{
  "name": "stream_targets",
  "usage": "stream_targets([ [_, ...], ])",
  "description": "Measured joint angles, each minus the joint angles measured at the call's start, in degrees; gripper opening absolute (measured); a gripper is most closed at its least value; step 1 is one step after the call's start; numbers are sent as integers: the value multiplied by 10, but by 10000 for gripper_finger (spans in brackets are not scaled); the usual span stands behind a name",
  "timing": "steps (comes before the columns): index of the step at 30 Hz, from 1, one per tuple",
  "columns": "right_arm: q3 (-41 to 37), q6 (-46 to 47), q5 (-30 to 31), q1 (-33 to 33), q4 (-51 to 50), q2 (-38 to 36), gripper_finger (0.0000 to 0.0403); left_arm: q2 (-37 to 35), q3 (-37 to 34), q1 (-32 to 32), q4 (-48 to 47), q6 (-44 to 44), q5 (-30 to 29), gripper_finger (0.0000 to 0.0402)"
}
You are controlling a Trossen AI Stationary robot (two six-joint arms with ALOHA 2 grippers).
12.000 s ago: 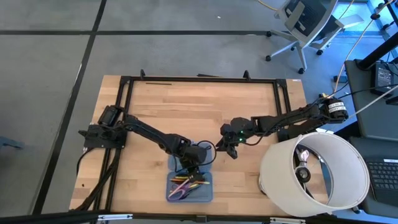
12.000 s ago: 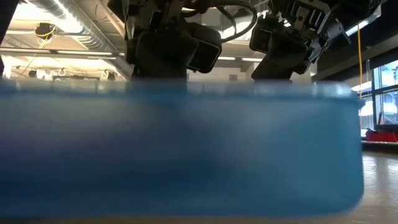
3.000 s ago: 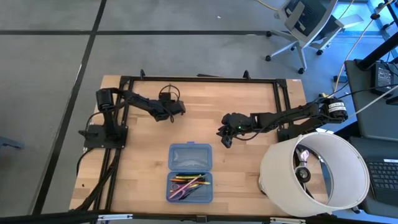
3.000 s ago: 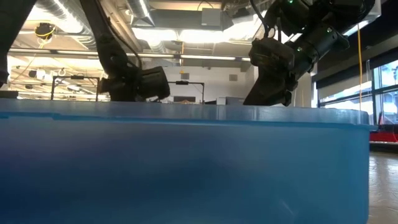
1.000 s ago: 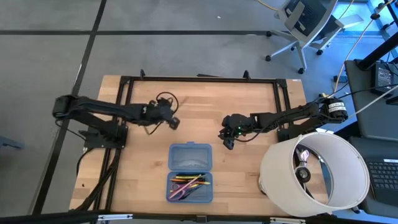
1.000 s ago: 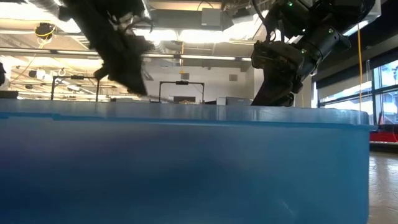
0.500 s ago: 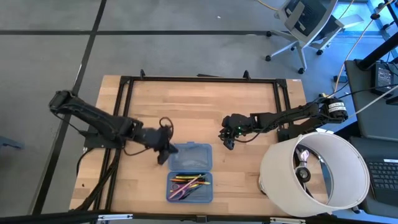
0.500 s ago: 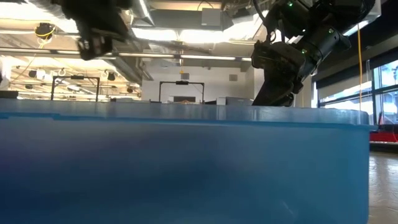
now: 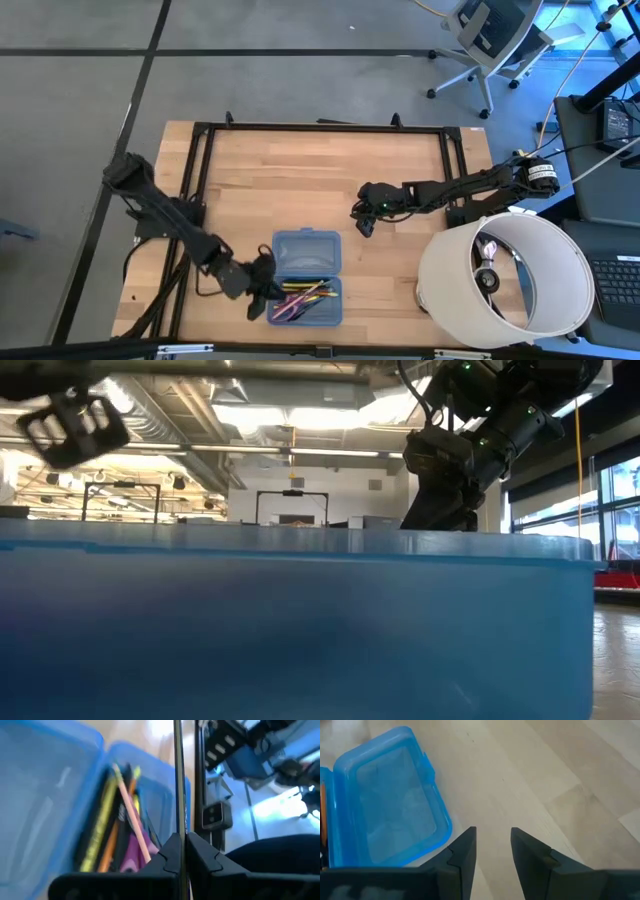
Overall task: Pick & place school supplies into a supply box
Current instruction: Put the black pencil into the blue supply box
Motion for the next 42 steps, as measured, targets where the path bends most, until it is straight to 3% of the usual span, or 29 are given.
stream_targets([
  [13,0,0,0,0,-1,0,126,143,0,-14,73,-30,33,7],
  [21,0,12,-19,9,0,0,126,147,0,-13,72,-30,50,35],
  [28,0,-11,-22,63,38,8,126,147,0,-8,58,-30,51,59],
  [36,0,-20,-23,123,46,63,126,147,0,19,51,-25,53,71],
  [42,0,-26,-23,152,75,126,126,147,0,42,52,-25,83,57],
])
